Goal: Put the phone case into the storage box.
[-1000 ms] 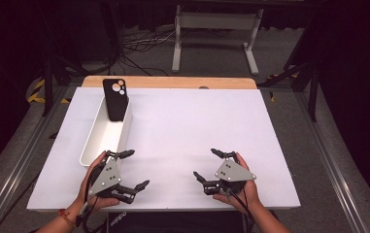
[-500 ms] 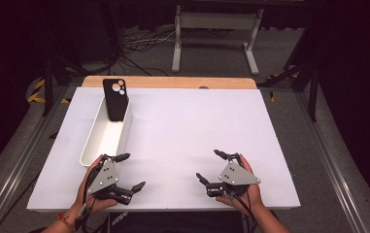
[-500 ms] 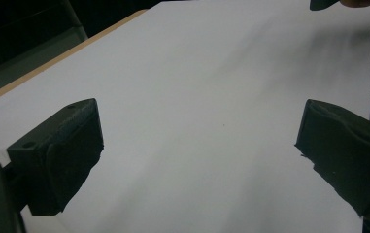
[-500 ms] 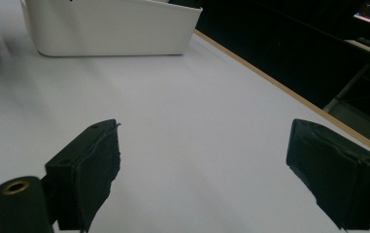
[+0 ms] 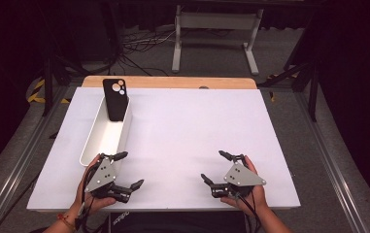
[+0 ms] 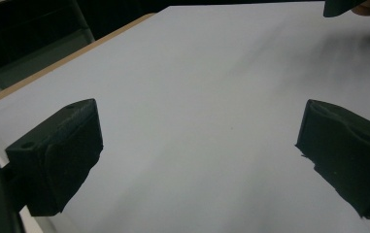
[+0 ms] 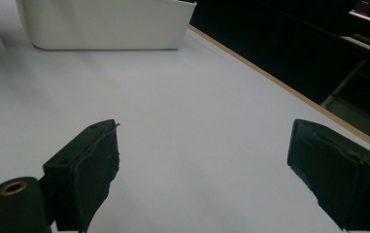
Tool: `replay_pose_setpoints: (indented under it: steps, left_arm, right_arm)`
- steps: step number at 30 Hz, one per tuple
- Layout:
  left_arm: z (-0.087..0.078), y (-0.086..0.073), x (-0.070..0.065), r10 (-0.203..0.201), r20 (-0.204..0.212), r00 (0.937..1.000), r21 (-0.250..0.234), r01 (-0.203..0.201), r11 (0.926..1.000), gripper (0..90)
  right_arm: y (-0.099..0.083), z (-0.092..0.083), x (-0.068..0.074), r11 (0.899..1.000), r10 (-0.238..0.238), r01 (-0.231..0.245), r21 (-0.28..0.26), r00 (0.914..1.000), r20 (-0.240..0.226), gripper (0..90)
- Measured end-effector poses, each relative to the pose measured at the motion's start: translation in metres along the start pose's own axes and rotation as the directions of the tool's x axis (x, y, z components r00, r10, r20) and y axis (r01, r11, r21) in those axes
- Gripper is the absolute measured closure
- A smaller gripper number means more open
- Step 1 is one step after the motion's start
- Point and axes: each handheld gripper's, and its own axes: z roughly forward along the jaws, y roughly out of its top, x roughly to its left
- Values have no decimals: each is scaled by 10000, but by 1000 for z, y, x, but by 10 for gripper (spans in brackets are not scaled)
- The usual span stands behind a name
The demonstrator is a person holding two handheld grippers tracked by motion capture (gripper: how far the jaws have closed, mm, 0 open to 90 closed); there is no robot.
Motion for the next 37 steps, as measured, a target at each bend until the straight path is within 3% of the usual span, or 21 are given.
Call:
replay_pose_setpoints:
  steps: [23,37]
  left_arm:
    - [-3,1,-1,-43,53,10000,-101,43,9999,35]
    - [-1,3,0,-8,76,10000,-88,8,10000,34]
  right_arm:
    - [2,1,6,9997,-226,226,6,9997,-107,120]
    - [2,0,4,10000,-13,11,-82,9998,-210,120]
